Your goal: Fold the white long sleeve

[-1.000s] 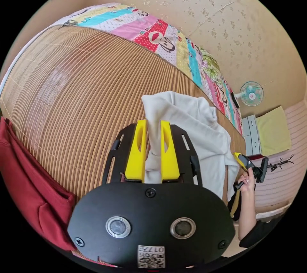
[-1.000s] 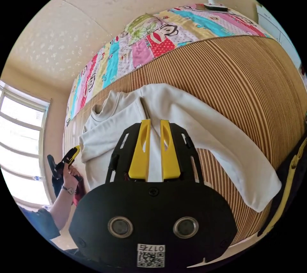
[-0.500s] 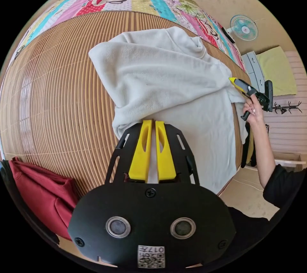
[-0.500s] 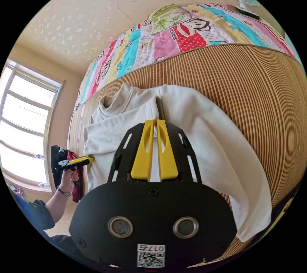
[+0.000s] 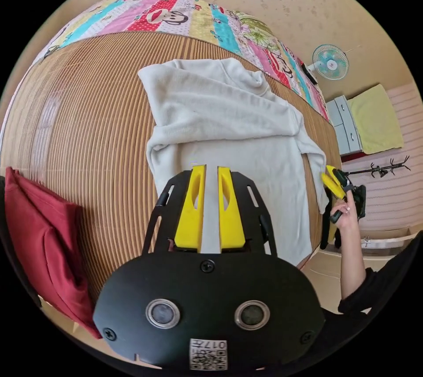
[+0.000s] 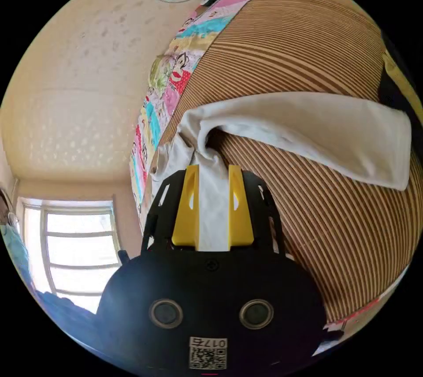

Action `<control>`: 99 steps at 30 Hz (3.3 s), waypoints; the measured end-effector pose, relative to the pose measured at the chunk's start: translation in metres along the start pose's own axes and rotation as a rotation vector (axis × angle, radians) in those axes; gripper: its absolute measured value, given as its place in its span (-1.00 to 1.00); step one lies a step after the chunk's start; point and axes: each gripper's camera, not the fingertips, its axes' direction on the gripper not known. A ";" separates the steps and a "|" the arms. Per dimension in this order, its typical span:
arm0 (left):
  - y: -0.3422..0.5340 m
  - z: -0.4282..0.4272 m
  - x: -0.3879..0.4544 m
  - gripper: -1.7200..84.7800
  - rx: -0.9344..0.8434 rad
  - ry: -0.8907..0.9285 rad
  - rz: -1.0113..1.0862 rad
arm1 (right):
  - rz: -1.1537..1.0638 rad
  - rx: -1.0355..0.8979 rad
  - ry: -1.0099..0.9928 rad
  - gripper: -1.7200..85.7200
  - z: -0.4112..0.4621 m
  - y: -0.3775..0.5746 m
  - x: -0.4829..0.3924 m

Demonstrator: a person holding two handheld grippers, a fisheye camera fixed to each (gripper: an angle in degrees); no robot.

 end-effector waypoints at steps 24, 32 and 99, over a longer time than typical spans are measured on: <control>0.054 -0.016 0.017 -0.78 0.115 0.273 -0.054 | -1.021 0.142 -0.275 -0.88 0.175 0.110 -0.331; 0.071 -0.040 -0.037 -0.75 0.259 0.275 -0.172 | -1.108 -0.518 0.066 -0.83 0.444 0.309 -0.207; 0.264 -0.091 -0.068 -0.75 -0.328 0.148 -0.136 | -0.533 -0.703 0.329 -0.74 0.021 0.258 -0.044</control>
